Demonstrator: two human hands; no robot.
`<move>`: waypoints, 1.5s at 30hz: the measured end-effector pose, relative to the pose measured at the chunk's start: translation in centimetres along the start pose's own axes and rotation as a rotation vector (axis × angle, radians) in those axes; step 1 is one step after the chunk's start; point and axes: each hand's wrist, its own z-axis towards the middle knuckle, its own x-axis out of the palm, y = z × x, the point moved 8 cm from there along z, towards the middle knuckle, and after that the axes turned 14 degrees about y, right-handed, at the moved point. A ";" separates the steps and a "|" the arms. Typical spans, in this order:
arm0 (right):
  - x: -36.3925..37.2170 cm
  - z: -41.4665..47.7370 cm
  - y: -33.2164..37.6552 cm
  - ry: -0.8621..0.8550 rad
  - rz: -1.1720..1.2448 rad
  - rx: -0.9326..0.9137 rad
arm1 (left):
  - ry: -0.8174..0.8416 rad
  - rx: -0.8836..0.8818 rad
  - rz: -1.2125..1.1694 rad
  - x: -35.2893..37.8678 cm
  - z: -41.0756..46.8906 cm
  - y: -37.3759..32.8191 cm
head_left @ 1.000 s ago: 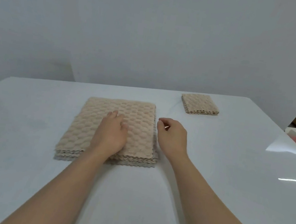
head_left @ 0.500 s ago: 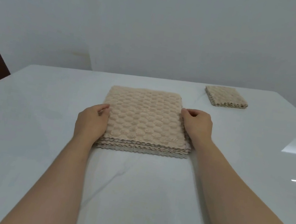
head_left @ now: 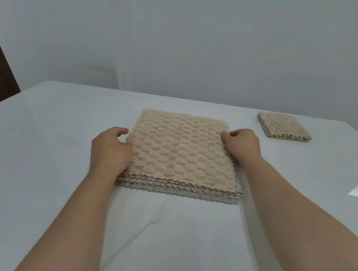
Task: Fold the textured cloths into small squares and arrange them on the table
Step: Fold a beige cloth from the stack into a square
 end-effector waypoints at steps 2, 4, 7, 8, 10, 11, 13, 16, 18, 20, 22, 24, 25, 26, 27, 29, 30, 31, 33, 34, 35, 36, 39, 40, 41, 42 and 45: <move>0.0 -0.1 0.5 -0.037 -0.033 -0.006 | -0.012 -0.014 -0.014 -0.4 0.0 0.3; -0.1 -0.3 1.0 -0.088 -0.057 -0.013 | -0.009 -0.022 -0.042 -0.5 0.0 0.4; -0.1 -0.2 1.7 -0.113 -0.081 -0.021 | 0.004 -0.026 -0.108 -0.6 -0.2 0.2; -0.1 -0.1 1.8 -0.114 -0.084 -0.025 | 0.006 -0.034 -0.126 -0.7 -0.3 0.2; -0.2 0.1 2.2 -0.120 -0.070 -0.051 | 0.014 -0.075 -0.149 -0.8 -0.3 0.5; -0.1 0.1 2.5 -0.115 -0.057 -0.072 | 0.025 -0.113 -0.163 -0.9 -0.2 0.8; 0.1 -0.1 3.3 -0.089 -0.048 -0.126 | 0.060 -0.198 -0.199 -1.0 -0.3 1.3; 0.2 -1.2 4.9 -0.079 -0.038 -0.231 | 0.135 -0.280 -0.211 -0.7 -0.4 1.9; 0.2 -2.2 5.8 -0.078 -0.017 -0.280 | 0.163 -0.282 -0.211 -0.7 -0.8 1.5; 0.3 -3.2 6.2 -0.056 0.013 -0.307 | 0.183 -0.275 -0.249 -0.8 -1.3 1.0; 0.5 -4.5 6.6 -0.025 0.032 -0.327 | 0.222 -0.280 -0.343 -0.4 -1.4 0.9; 0.6 -6.0 6.9 -0.012 0.016 -0.354 | 0.231 -0.272 -0.418 -0.2 -1.3 0.9; 0.6 -6.8 7.0 -0.010 0.004 -0.364 | 0.221 -0.256 -0.443 -0.2 -1.3 0.7; 0.5 -7.6 7.0 -0.014 -0.005 -0.374 | 0.213 -0.237 -0.466 -0.2 -1.3 0.5; 0.3 -8.3 6.9 -0.021 -0.010 -0.383 | 0.204 -0.219 -0.486 -0.3 -1.2 0.4; 0.0 -9.8 6.6 -0.034 -0.006 -0.396 | 0.184 -0.196 -0.520 -0.4 -1.3 0.1; 0.0 -10.4 6.3 -0.043 -0.008 -0.407 | 0.179 -0.196 -0.533 -0.5 -1.3 0.1; 0.0 -11.0 5.9 -0.051 -0.015 -0.412 | 0.181 -0.197 -0.542 -0.5 -1.4 0.1; 0.1 -12.0 4.9 -0.057 -0.020 -0.393 | 0.197 -0.197 -0.541 -0.1 -1.5 0.0; 0.1 -12.4 4.4 -0.053 -0.004 -0.372 | 0.199 -0.197 -0.534 0.0 -1.6 0.0; 0.2 -12.8 3.9 -0.039 0.030 -0.347 | 0.194 -0.195 -0.533 0.1 -1.7 -0.1; 0.4 -13.1 3.6 -0.012 0.085 -0.325 | 0.185 -0.191 -0.547 0.2 -1.7 0.0; 0.9 -13.9 2.9 0.048 0.197 -0.290 | 0.196 -0.202 -0.627 0.6 -1.4 0.5; 1.0 -14.1 2.8 0.053 0.205 -0.295 | 0.203 -0.213 -0.629 0.7 -1.3 0.6; 1.0 -14.3 2.8 0.056 0.215 -0.300 | 0.207 -0.214 -0.617 0.8 -1.3 0.6; 1.1 -14.6 2.6 0.061 0.234 -0.306 | 0.209 -0.195 -0.598 0.7 -1.4 0.2; 1.2 -15.2 2.3 0.043 0.203 -0.354 | 0.221 -0.097 -0.490 0.5 -1.8 -1.1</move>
